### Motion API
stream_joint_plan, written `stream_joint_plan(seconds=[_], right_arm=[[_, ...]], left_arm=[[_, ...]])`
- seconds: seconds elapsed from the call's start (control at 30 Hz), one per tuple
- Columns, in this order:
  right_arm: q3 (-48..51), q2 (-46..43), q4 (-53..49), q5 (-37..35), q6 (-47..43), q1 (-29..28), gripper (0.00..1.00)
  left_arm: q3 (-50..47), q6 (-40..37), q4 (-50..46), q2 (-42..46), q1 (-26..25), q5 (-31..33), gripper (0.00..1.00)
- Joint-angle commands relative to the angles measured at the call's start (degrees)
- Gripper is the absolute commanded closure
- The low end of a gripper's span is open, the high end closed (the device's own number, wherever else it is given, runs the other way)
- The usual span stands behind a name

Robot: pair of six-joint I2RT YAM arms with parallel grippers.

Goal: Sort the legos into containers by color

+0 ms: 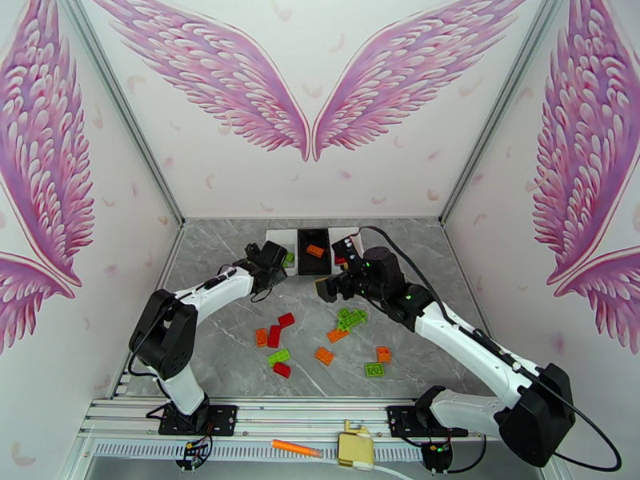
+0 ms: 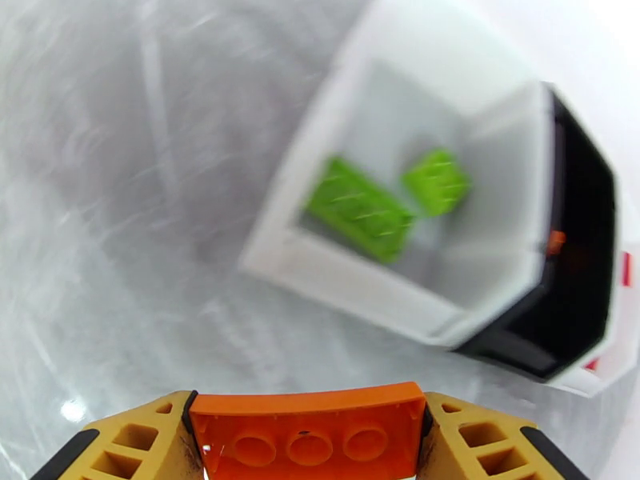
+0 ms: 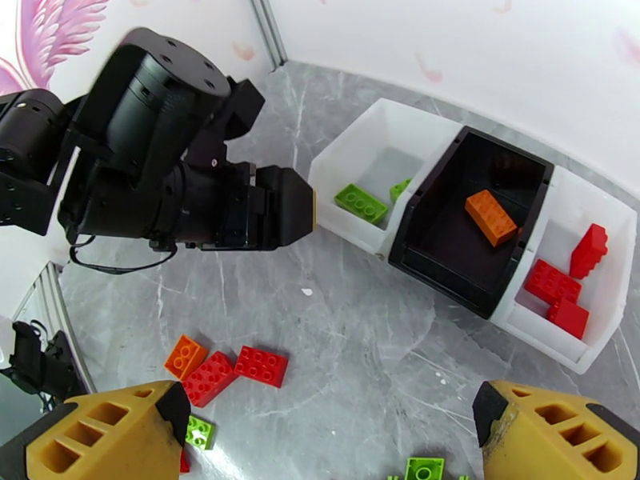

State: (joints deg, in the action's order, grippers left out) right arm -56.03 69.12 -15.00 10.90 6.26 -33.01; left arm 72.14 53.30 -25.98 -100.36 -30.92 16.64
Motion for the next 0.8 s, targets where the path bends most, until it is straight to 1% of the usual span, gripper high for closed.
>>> stream_joint_plan(seconds=[0.0,0.17,0.33,0.53,0.67,0.77], right_arm=[[1.45,-2.38,1.56,-4.31,1.27,0.66,0.01],[3.09,-4.65,1.23,-5.69,2.39,1.84,0.01],[3.93,-6.64,-0.11,-6.73,2.64,2.65,0.01],[4.52,-7.95,-1.20,-6.59,2.76,3.45,0.01],[4.10,-8.04,-1.69,-6.59,2.70,3.74,0.01],[3.83,-8.13,-1.95,-6.65,2.59,3.90,0.01]], left_arm=[[6.11,-6.67,4.97,-1.70,-0.89,-0.82,0.42],[14.94,-10.27,4.27,-7.44,-1.16,-1.82,0.42],[23.31,-12.45,4.75,-14.01,-1.16,-4.29,0.42],[33.73,-13.31,3.06,-22.20,-1.22,-5.04,0.42],[38.86,-13.05,1.99,-27.09,-1.16,-5.30,0.42],[42.48,-13.16,0.47,-30.04,-1.15,-5.39,0.44]])
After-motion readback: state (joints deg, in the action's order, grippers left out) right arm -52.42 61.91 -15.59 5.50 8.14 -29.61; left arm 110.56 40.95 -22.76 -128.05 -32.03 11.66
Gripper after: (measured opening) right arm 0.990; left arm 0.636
